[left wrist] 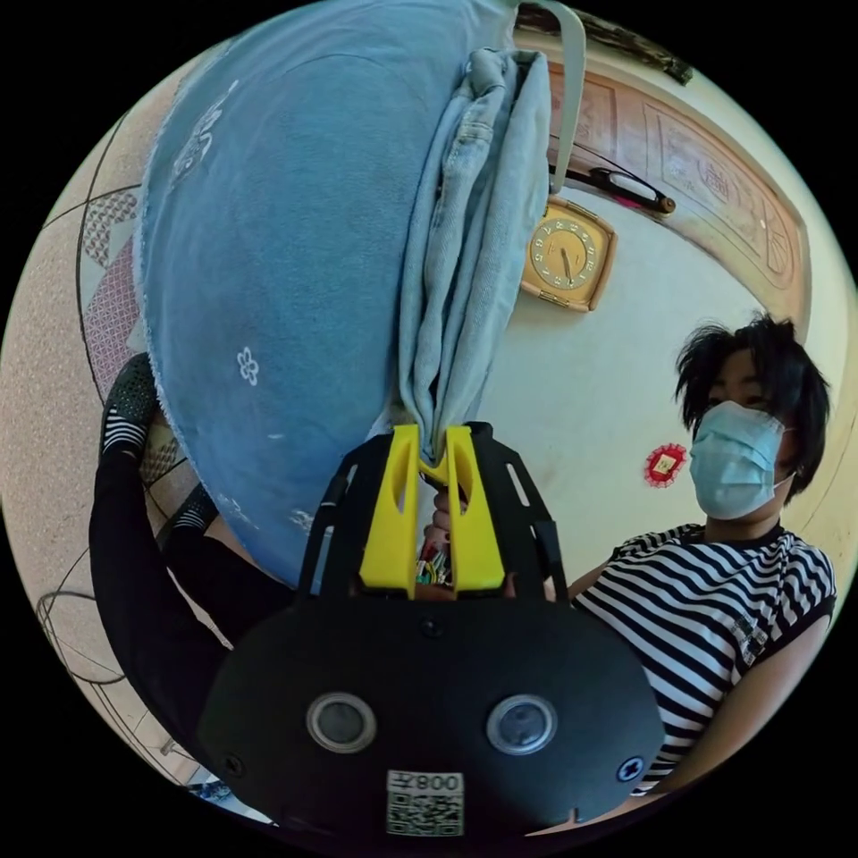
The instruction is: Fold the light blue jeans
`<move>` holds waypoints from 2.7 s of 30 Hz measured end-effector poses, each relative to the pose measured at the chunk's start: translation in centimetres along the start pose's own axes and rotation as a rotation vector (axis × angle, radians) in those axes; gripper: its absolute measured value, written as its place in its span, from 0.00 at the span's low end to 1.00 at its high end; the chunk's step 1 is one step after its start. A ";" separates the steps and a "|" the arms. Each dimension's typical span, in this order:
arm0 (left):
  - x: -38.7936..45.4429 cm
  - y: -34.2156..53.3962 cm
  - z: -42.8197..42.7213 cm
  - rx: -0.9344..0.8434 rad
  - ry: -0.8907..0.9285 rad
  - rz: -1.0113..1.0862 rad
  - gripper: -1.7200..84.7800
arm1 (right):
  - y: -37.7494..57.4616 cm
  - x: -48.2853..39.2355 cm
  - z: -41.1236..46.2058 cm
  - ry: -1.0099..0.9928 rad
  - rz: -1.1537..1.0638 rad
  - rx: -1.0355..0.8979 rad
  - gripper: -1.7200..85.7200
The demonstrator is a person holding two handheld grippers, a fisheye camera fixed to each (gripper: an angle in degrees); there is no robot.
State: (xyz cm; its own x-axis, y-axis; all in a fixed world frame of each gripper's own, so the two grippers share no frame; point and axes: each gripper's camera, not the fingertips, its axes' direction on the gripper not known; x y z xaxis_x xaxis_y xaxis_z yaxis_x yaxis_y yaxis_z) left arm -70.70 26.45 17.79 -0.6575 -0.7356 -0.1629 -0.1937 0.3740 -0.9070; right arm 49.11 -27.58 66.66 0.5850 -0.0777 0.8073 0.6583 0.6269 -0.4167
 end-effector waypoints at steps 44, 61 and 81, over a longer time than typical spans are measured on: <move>-18.4 -15.3 16.8 0.238 -0.068 0.169 0.10 | 22.4 3.5 8.6 -0.120 -0.097 0.257 0.06; -25.0 -14.8 48.0 -0.539 -0.182 0.301 0.09 | 59.2 -1.3 17.3 -0.060 -0.021 0.837 0.05; -52.3 -4.8 82.7 -0.894 -0.242 0.508 0.09 | 100.4 5.0 26.0 -0.144 -0.167 1.210 0.04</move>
State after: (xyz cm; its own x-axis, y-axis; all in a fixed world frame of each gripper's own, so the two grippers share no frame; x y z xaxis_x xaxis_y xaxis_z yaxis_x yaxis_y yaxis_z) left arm 24.89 16.41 -1.42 -0.6684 -0.4321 -0.6054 -0.4669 0.8774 -0.1107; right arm 105.79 55.12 39.71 0.4277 -0.1874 0.8843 -0.1887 0.9382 0.2901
